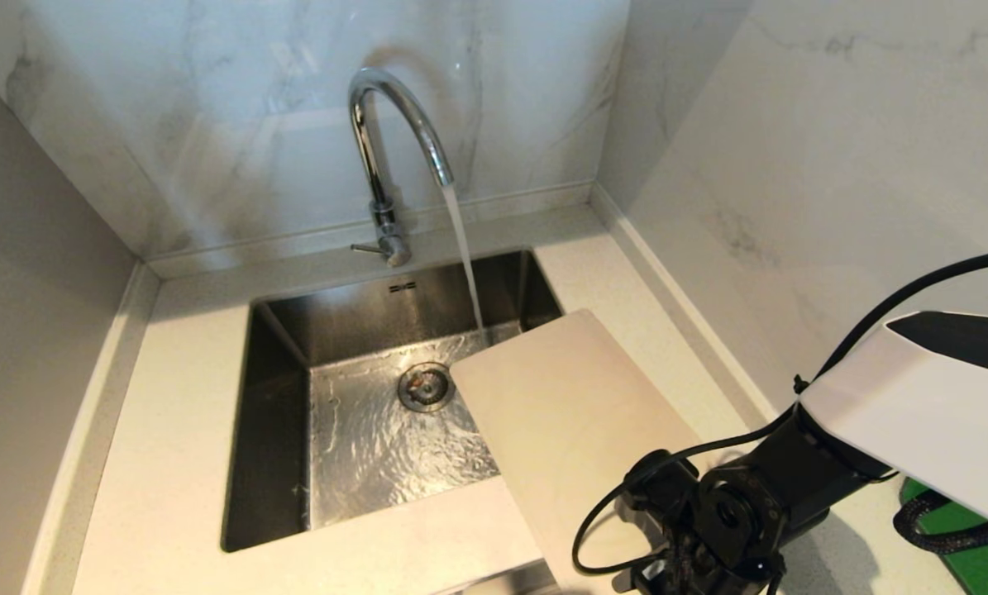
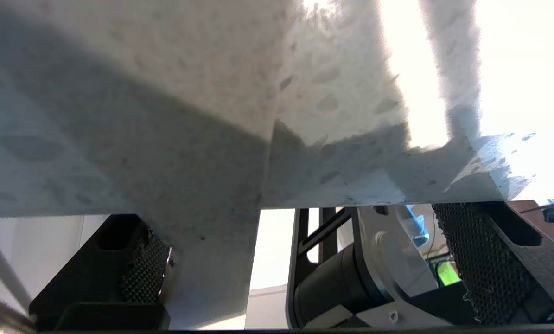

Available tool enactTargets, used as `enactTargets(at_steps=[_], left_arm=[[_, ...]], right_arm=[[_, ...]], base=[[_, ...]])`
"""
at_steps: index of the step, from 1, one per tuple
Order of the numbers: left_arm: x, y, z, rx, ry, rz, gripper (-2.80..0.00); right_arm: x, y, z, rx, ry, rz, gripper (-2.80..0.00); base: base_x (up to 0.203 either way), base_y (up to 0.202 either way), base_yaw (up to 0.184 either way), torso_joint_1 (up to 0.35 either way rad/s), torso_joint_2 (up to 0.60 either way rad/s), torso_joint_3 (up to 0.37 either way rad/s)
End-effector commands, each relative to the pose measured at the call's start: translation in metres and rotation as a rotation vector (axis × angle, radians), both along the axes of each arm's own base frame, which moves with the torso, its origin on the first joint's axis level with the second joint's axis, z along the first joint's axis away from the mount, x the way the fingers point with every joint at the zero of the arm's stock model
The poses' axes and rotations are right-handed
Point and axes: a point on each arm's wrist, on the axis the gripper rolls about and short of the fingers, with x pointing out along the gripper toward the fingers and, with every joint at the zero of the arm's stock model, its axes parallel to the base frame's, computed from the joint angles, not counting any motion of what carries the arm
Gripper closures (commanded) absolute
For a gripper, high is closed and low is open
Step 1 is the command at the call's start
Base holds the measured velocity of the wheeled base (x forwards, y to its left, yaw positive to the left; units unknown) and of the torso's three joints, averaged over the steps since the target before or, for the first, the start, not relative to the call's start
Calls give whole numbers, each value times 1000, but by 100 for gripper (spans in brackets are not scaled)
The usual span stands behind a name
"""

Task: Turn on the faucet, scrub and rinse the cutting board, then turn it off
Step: Pick up the cutting board

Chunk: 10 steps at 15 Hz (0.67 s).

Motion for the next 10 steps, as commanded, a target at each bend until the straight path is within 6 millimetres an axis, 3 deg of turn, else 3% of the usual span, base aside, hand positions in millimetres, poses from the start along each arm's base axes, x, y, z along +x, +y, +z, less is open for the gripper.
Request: enactTargets(at_steps=[1, 10], left_arm=[[0, 0, 0, -1, -1, 2, 0], [0, 0, 0, -1, -1, 1, 0]], right_arm=[[2, 0, -4, -18, -20, -10, -280], [6, 2, -4, -49, -84, -22, -280]], base=[[0, 0, 0, 0, 0, 0], [0, 0, 0, 0, 0, 0]])
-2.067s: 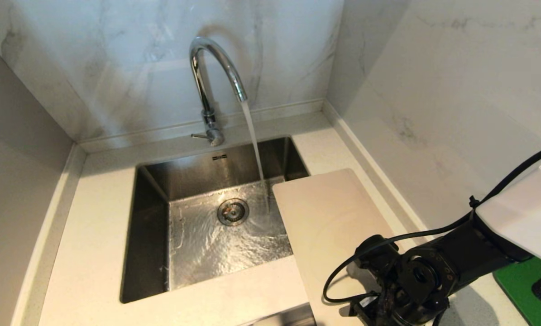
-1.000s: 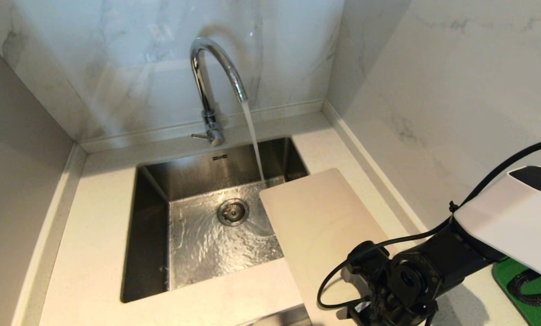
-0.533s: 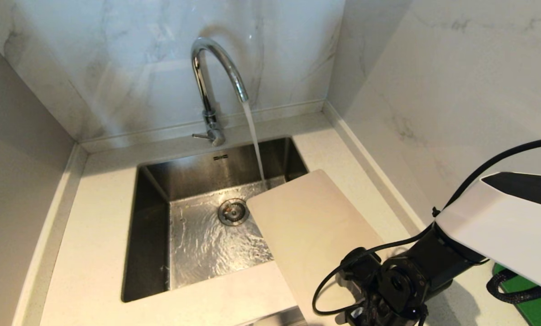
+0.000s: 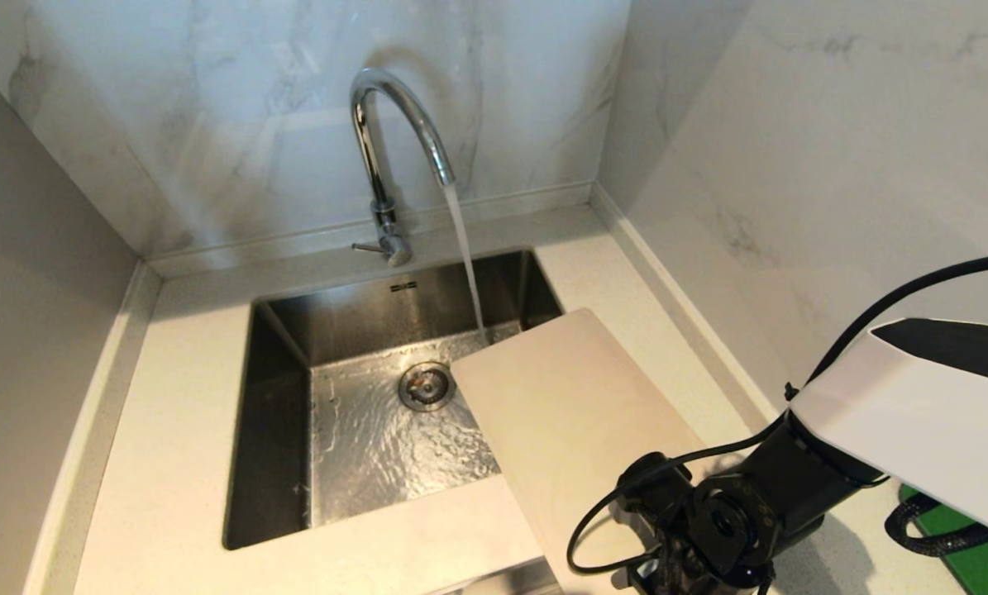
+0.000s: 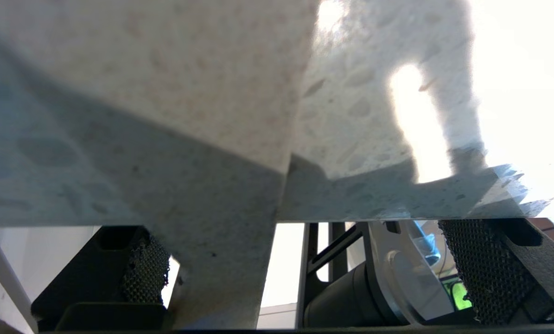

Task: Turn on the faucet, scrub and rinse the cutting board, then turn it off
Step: Pick up the cutting board

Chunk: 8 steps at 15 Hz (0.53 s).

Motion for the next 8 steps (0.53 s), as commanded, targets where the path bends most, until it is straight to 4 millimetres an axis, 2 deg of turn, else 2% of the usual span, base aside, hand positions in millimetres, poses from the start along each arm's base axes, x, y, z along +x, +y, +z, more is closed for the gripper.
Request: enactTargets(at_steps=[1, 8], left_arm=[[0, 0, 0, 0, -1, 1, 0], [0, 0, 0, 0, -1, 1, 0]], right_arm=[[1, 2, 1, -1, -4, -15, -280], [1, 7, 2, 4, -9, -17, -280]], base=[[0, 0, 0, 0, 0, 0], [0, 0, 0, 0, 0, 0]])
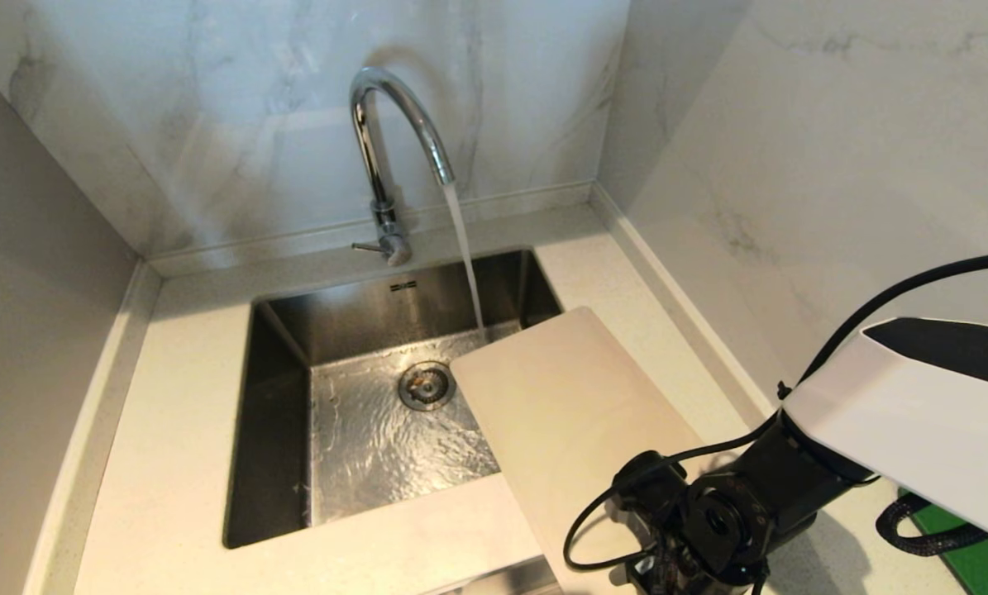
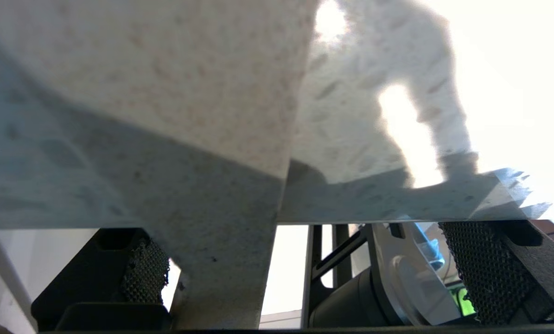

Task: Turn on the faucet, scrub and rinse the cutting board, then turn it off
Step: Pick up the cutting board

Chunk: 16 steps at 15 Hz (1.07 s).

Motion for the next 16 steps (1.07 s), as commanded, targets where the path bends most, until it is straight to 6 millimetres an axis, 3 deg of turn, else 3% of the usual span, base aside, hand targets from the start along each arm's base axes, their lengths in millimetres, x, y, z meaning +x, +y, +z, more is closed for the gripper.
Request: enactTargets(at_steps=[1, 16], left_arm=[[0, 0, 0, 0, -1, 2, 0], [0, 0, 0, 0, -1, 1, 0]], right_arm=[[-1, 1, 2, 12, 0, -7, -280], [0, 13, 5, 5, 59, 25, -280]], base=[[0, 0, 0, 0, 0, 0], [0, 0, 0, 0, 0, 0]])
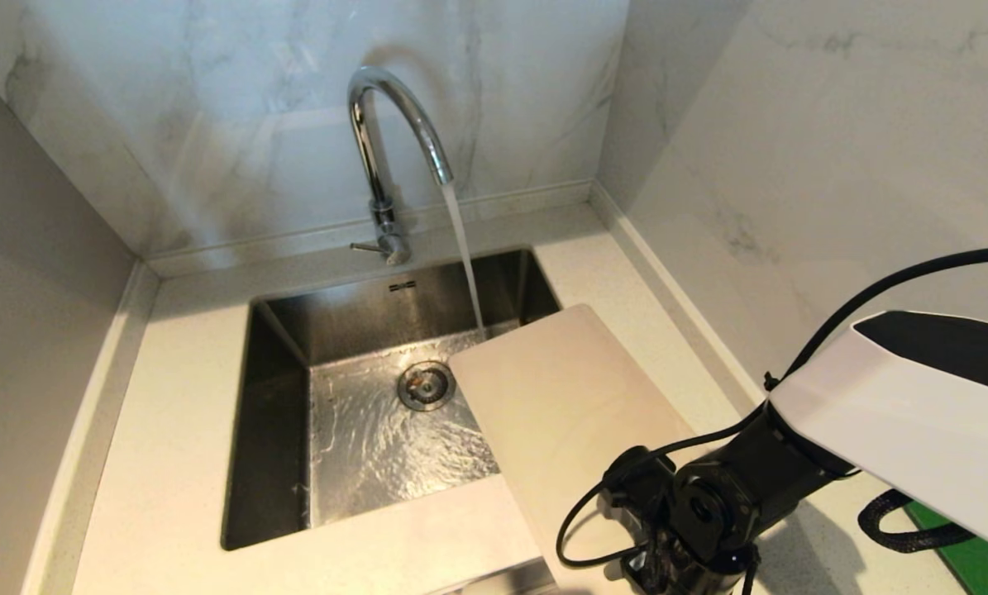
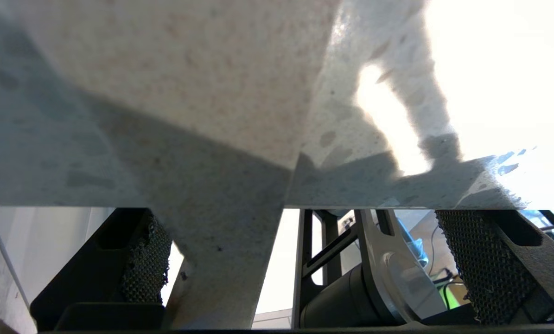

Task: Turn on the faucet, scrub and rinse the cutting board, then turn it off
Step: Pick up the cutting board

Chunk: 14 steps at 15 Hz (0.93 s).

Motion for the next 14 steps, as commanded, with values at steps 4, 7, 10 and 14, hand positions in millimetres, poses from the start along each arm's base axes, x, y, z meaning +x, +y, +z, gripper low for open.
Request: enactTargets(at_steps=[4, 7, 10, 14], left_arm=[[0, 0, 0, -1, 0, 0, 0], [0, 0, 0, -1, 0, 2, 0], [0, 0, 0, -1, 0, 1, 0], [0, 0, 0, -1, 0, 2, 0]], right_arm=[[4, 5, 1, 11, -14, -34, -280], [5, 8, -1, 9, -12, -26, -280], [8, 10, -1, 9, -16, -27, -280], [13, 13, 2, 23, -34, -76, -280]], base=[[0, 0, 0, 0, 0, 0], [0, 0, 0, 0, 0, 0], [0, 0, 0, 0, 0, 0], [0, 0, 0, 0, 0, 0]])
